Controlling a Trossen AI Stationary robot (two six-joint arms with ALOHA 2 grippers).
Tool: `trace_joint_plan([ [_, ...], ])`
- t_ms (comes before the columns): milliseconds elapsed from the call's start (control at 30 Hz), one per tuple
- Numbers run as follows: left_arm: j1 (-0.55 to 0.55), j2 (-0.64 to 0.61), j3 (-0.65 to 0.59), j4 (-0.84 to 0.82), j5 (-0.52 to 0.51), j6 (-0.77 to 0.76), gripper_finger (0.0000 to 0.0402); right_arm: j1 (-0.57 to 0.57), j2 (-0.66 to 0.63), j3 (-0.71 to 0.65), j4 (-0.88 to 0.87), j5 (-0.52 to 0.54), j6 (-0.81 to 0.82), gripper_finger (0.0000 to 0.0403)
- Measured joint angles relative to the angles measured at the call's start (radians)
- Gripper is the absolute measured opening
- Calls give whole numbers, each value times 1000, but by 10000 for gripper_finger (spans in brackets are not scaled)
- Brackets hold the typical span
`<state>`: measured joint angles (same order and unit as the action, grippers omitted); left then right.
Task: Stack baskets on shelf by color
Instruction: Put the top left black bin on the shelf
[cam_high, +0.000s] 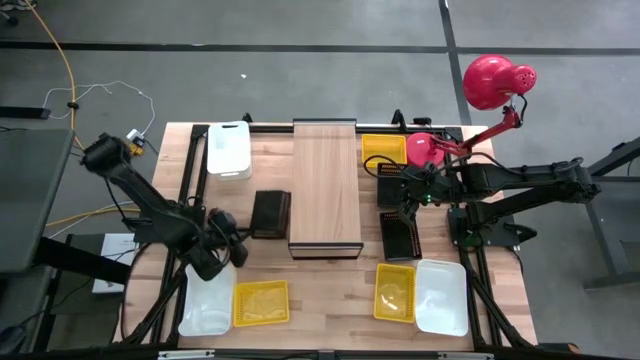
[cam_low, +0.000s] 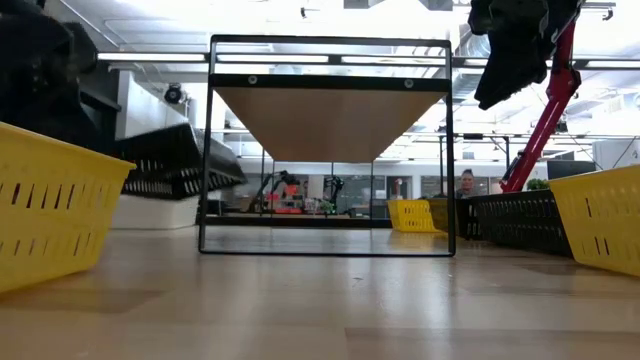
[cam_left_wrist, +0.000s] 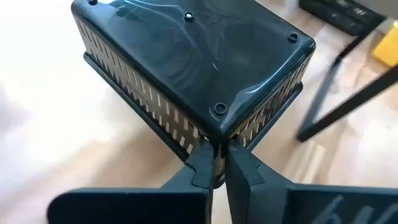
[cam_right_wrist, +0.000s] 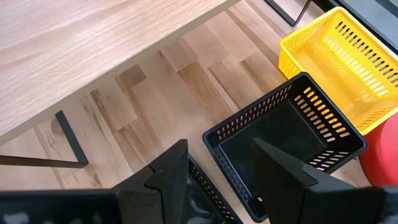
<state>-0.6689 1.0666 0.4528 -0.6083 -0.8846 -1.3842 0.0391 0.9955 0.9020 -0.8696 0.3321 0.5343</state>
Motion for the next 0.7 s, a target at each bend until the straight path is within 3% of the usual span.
trace_joint_plan([
  [200, 1, -180, 130, -400, 12, -1, 0, 0, 0, 0, 1, 0, -1, 161],
  [367, 15, -285, 277, -497, -78, 13, 0, 0, 0, 0, 26, 1, -6, 161],
  [500, 31, -345, 394, -342, -156, 114, 3, 0, 0, 0, 128, -26, -60, 161],
  [700, 64, -385, 436, 186, -128, 497, 2, 1, 0, 0, 410, -79, -198, 161],
])
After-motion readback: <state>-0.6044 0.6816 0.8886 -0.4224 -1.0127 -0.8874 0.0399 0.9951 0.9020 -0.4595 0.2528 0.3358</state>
